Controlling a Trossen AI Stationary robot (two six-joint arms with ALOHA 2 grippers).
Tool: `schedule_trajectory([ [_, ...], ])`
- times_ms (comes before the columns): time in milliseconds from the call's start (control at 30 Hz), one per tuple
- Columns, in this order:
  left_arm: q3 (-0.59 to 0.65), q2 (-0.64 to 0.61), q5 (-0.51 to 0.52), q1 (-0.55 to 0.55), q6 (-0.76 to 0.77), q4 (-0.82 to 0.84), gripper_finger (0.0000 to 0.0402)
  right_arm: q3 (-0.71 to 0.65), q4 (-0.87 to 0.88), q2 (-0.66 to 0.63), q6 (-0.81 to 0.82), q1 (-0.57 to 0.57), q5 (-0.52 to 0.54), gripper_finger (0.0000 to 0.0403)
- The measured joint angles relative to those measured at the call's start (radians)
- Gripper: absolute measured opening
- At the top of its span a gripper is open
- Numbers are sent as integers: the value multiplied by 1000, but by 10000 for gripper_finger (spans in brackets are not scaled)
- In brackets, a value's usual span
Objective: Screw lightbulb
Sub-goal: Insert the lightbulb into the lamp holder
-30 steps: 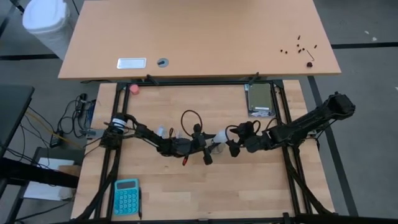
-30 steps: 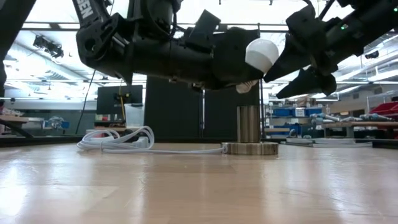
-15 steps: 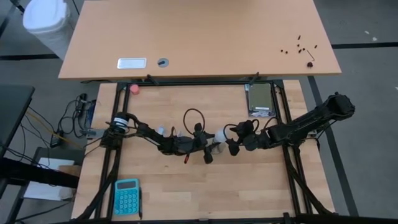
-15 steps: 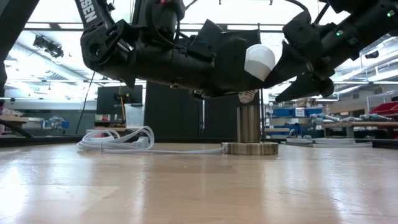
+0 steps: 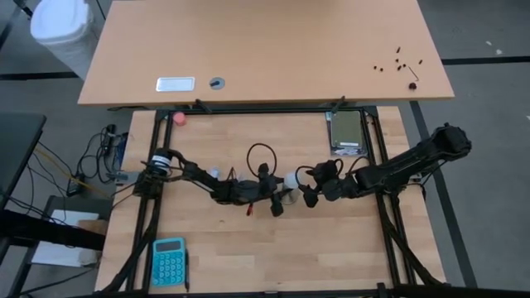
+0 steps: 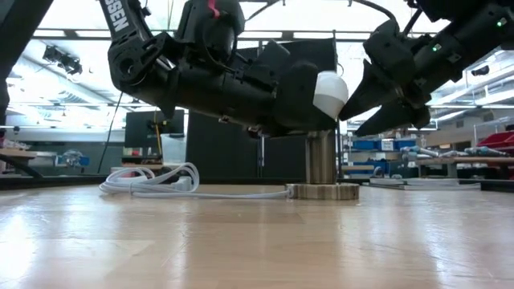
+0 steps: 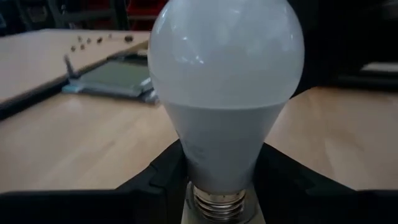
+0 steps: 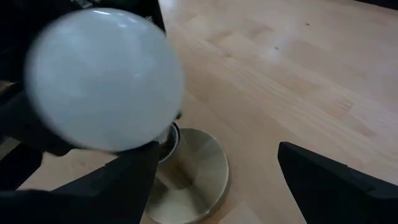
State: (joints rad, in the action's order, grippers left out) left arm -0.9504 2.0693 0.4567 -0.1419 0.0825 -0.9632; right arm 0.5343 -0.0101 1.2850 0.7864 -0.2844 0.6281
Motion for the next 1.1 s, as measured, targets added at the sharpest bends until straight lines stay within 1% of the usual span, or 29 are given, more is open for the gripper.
schedule_trajectory([
  [133, 0, 0, -7, 6, 3, 21, 159, 0, -19, 22, 3, 0, -1, 345],
  [467, 1, 0, -34, 6, -24, 16, 163, 0, -26, 23, -13, 0, -8, 345],
  [800, 1, 0, -43, 4, -26, 18, 238, 0, -53, 23, -55, 9, -16, 345],
  [900, 1, 0, -43, 5, -29, 26, 245, 0, -50, 23, -60, 13, -24, 345],
  [1033, 1, 0, -10, 4, -49, 77, 246, 0, -49, 23, -72, 12, -25, 345],
  [1100, 1, 0, -8, 4, -48, 73, 246, 0, -41, 23, -72, 12, -26, 345],
])
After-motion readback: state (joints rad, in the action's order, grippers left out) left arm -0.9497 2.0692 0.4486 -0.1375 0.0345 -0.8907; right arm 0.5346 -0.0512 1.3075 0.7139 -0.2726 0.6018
